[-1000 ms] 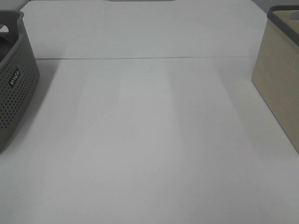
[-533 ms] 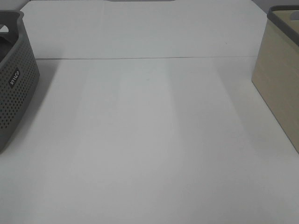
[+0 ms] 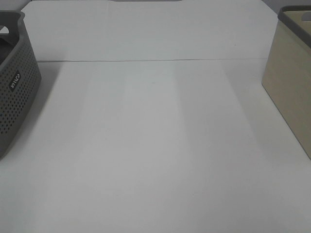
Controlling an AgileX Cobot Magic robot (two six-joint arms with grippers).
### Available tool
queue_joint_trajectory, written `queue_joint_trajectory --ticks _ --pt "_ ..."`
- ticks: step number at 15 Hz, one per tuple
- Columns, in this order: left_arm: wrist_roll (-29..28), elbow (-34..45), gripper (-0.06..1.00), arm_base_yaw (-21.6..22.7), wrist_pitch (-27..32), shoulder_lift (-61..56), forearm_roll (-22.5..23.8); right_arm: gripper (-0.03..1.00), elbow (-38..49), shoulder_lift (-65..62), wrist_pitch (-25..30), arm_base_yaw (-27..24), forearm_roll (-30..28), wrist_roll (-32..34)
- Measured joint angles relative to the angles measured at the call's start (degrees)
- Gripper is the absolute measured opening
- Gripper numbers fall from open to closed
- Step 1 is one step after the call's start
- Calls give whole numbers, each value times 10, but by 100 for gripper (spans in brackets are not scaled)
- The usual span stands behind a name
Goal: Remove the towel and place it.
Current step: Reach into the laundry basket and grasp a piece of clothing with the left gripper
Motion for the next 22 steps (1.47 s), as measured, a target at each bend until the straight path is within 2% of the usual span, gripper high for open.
queue_joint_trajectory --ticks 3,11,15,22 --pt "-5 0 99 0 0 0 18 76 0 0 0 0 0 0" --pt "-7 0 99 0 0 0 21 76 0 0 0 0 0 0" --pt "32 0 99 0 0 0 -3 76 0 0 0 0 0 0" --pt "37 0 99 0 0 0 -9 76 0 0 0 0 0 0"
